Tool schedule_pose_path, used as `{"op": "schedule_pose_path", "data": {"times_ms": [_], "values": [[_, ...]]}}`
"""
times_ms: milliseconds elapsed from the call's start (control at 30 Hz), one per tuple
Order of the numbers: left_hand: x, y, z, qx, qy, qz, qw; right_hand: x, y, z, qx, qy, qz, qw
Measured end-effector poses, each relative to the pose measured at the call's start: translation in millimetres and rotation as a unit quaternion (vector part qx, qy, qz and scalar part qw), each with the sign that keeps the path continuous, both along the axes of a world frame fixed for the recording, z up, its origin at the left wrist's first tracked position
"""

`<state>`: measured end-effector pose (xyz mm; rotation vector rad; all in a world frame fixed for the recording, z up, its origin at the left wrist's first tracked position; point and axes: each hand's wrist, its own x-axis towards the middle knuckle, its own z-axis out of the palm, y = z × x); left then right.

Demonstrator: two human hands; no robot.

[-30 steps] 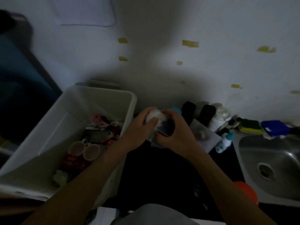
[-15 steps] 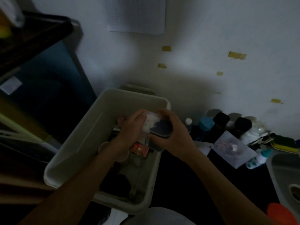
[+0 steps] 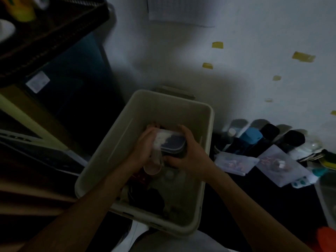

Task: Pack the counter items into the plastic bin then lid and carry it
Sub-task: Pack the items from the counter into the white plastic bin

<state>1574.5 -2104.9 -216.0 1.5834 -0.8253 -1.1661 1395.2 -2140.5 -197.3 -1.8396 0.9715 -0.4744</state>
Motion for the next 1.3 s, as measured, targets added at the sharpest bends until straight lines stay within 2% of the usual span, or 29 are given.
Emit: {"op": "schedule_pose_path", "data": {"times_ms": [67, 133, 333, 567, 767, 900, 1000, 1133, 1200, 1267, 1300], "values": [[5.5, 4.2, -2.6, 0.013, 0.014, 0.019, 1.0, 6.5, 0.7, -5.2, 0.019, 0.015, -0.004, 1.0], [8.9, 7.8, -4.0, 0.01, -0.009, 0.033, 0.999, 10.7, 3.4, -11.5, 0.03, 0.03, -0.006, 0.999], [22.5, 16.5, -19.4, 0.046, -0.061, -0.052, 0.996, 18.1, 11.0, -18.5, 0.013, 0.054, -0.007, 0.998], [35.5, 20.2, -37.0, 0.114, -0.147, -0.175, 0.967, 32.3, 18.1, -34.3, -0.025, 0.17, 0.018, 0.985], [28.2, 27.6, -35.2, 0.143, -0.099, -0.222, 0.959, 43.3, 27.5, -52.5, -0.037, 0.266, 0.036, 0.963], [33.0, 32.9, -51.3, 0.159, -0.087, -0.261, 0.948, 50.3, 37.9, -66.2, -0.066, 0.263, 0.038, 0.962], [38.1, 30.8, -58.7, 0.18, -0.069, -0.266, 0.945, 56.6, 43.7, -75.7, -0.07, 0.301, 0.04, 0.95], [39.6, 32.1, -66.6, 0.218, -0.093, -0.304, 0.923, 63.2, 47.9, -88.9, -0.053, 0.324, 0.053, 0.943], [31.5, 31.2, -62.9, 0.206, -0.115, -0.329, 0.914, 65.7, 48.9, -93.5, -0.038, 0.333, 0.053, 0.941], [23.6, 36.8, -38.8, 0.164, -0.174, -0.385, 0.891, 69.4, 49.2, -96.5, -0.027, 0.347, 0.053, 0.936], [23.5, 38.4, -36.6, 0.184, -0.166, -0.38, 0.891, 72.0, 49.6, -99.0, -0.028, 0.353, 0.057, 0.934]]}}
